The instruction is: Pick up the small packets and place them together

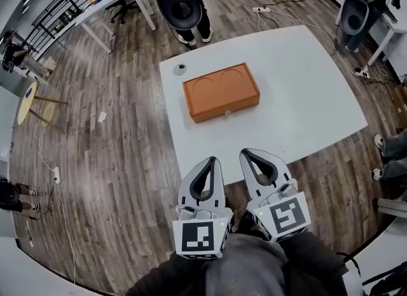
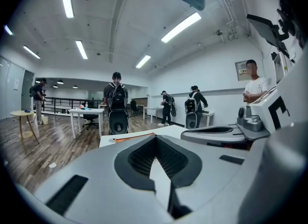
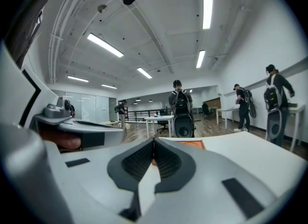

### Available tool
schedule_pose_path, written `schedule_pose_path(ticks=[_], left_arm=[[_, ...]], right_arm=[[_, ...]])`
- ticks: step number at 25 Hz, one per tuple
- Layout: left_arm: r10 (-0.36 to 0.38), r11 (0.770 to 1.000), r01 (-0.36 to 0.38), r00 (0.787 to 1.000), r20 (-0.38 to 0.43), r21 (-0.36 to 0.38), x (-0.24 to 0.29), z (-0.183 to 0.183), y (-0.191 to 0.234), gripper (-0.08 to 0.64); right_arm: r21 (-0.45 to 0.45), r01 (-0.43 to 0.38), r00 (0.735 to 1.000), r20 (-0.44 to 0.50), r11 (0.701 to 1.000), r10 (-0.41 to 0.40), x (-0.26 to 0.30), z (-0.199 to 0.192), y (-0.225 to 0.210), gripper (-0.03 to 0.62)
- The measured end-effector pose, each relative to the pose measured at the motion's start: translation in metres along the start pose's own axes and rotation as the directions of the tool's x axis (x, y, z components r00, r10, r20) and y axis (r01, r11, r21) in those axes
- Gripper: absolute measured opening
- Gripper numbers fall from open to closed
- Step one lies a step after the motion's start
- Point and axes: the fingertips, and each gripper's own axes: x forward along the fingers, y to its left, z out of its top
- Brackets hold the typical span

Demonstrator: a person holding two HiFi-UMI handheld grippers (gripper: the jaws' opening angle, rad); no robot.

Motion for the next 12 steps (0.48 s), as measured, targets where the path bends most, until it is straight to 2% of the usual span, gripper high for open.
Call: schedule_pose_path(ticks=[12], left_arm=[[-0.054,0.998,0.054,0.999,0.001,-0.046,0.048,0.004,0.051,-0.005]], right_arm=[[-0.026,0.036,0.998,-0.045,0.999,-0.037,0.071,0.005,-0.004,0.005]])
